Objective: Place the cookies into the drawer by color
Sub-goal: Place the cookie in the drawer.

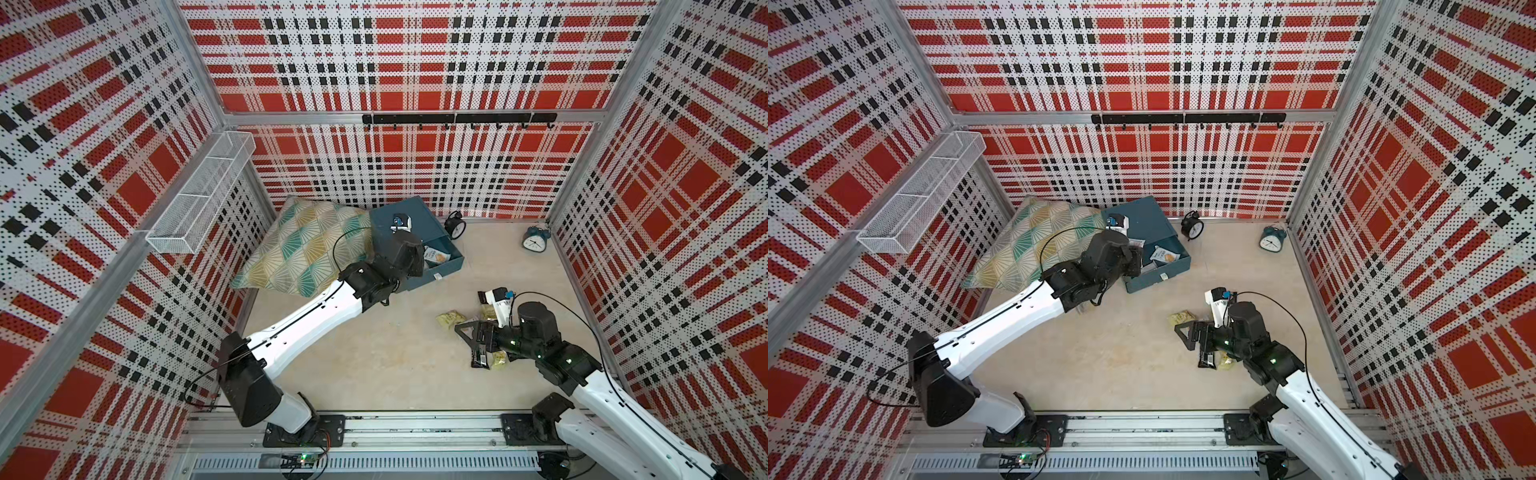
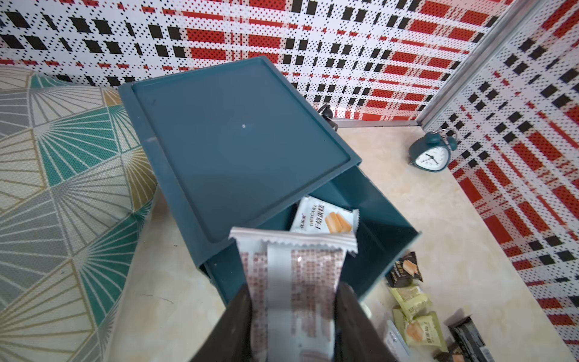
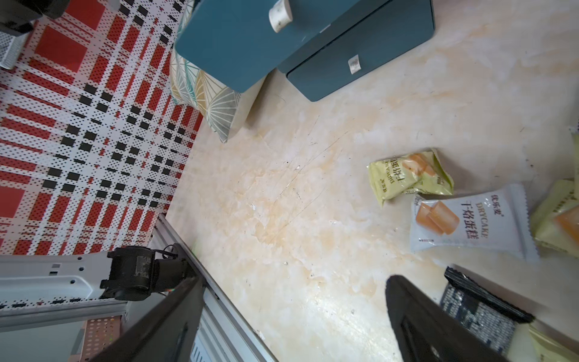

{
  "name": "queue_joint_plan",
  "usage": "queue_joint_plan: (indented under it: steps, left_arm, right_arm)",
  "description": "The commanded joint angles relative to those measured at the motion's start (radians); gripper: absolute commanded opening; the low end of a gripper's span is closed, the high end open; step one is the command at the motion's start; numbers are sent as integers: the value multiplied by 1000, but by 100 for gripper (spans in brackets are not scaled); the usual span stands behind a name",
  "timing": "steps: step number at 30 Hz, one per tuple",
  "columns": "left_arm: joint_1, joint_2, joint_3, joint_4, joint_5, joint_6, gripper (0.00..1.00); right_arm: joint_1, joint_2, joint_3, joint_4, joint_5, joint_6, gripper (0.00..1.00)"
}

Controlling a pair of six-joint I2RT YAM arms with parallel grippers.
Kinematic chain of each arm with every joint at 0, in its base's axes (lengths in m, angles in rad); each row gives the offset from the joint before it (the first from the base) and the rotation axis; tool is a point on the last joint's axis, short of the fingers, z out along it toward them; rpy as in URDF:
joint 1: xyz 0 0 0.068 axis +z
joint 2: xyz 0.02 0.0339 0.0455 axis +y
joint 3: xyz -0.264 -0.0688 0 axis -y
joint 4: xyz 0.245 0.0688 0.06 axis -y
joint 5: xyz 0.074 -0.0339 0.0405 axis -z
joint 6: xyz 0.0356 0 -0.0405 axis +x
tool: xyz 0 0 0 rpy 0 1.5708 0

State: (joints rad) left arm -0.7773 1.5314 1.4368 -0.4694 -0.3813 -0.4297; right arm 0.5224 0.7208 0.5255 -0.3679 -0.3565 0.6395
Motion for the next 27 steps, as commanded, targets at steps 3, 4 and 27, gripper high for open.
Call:
queue_joint_plan:
  steps: [3,4,27]
  left_arm:
    - [38,28,0,66,88,46,37]
    - [38,31,-4,81,101,48,38]
    - [-31,-45,-44,142,101,87,99]
  right_arm:
    - [10,36,29,4,96,-14,98]
    - [12,48,30,7,101,-14,98]
    - [14,181,39,5,239,6,89]
